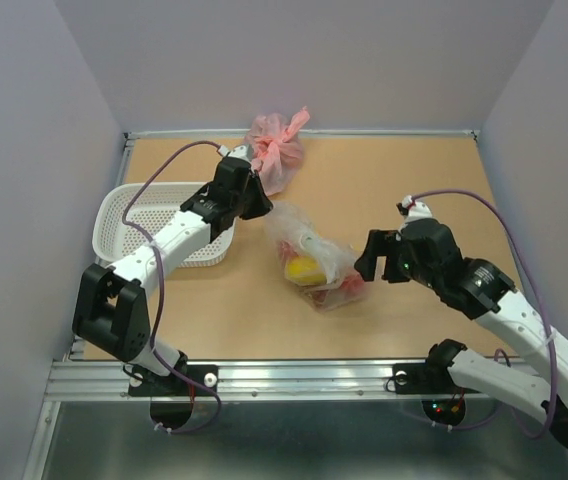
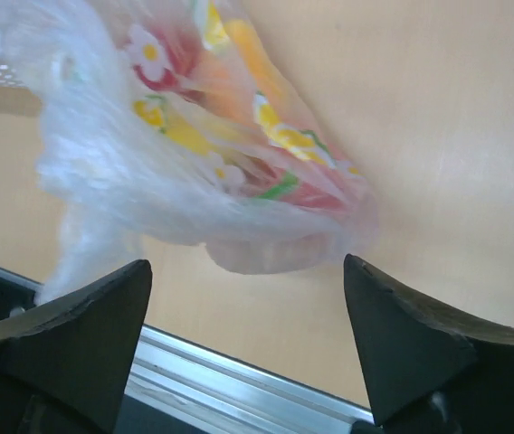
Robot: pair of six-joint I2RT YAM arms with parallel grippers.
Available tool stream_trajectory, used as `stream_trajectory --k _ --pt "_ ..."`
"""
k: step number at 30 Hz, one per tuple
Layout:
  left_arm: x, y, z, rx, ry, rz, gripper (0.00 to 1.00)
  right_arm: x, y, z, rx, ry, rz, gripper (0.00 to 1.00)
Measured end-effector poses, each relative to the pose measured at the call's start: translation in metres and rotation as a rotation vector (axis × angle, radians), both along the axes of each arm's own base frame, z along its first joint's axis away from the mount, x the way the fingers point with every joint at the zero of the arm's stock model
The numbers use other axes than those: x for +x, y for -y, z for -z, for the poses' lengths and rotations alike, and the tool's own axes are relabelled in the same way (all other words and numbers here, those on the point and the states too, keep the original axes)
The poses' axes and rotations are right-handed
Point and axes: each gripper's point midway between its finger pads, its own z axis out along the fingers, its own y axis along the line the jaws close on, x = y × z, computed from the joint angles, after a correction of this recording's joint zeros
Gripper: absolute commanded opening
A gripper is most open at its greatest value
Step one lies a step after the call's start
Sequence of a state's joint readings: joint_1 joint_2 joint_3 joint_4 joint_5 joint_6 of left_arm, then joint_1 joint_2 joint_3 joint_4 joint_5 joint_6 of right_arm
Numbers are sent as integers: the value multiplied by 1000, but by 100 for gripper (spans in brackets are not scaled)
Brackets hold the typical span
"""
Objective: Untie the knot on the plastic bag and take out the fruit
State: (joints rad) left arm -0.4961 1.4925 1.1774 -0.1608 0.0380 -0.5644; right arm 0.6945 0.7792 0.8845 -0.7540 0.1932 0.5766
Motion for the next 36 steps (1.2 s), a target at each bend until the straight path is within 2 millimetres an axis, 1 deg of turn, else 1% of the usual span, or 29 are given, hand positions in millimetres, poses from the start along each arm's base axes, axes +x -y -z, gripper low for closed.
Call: stream_trajectory --k 3,4,5,6,9,10,11,12,15,18,21,25,32,34,36 --pt "-9 3 11 -2 -20 41 0 13 -14 -14 -36 3 -58 94" --pt "-12 4 12 -5 -22 54 0 21 -23 -25 -44 12 -84 94" --pt "-14 4 11 -7 -21 61 0 25 -28 -28 -47 14 -93 94" --pt "-16 4 6 -13 -10 72 0 32 -37 -35 -47 18 -117 94" --pt "-19 5 -9 -30 24 90 0 45 -55 -46 -45 25 -165 92" --pt "-21 5 -18 -41 48 96 0 50 -62 -47 -51 23 -188 91" --pt "-21 5 -24 -48 65 97 0 53 -65 -46 -56 21 -198 91" --pt "-22 5 -29 -54 76 101 0 56 -69 -45 -65 20 -214 91" --pt "-25 7 -37 -66 95 113 0 62 -80 -33 -97 -7 -269 89" --pt "-26 8 -36 -65 92 114 0 62 -88 -19 -121 -40 -334 86" --pt "-26 6 -35 -61 88 107 0 57 -93 -17 -116 -47 -387 84" --pt "-25 6 -35 -59 82 93 0 47 -98 -27 -81 -27 -446 83" --pt "-20 12 -36 -51 71 77 0 31 -99 -62 -10 74 -523 84" --pt "-21 14 -35 -50 67 74 0 30 -101 -64 -5 84 -544 84" --pt "-22 18 -35 -53 63 74 0 31 -103 -58 -14 80 -558 83"
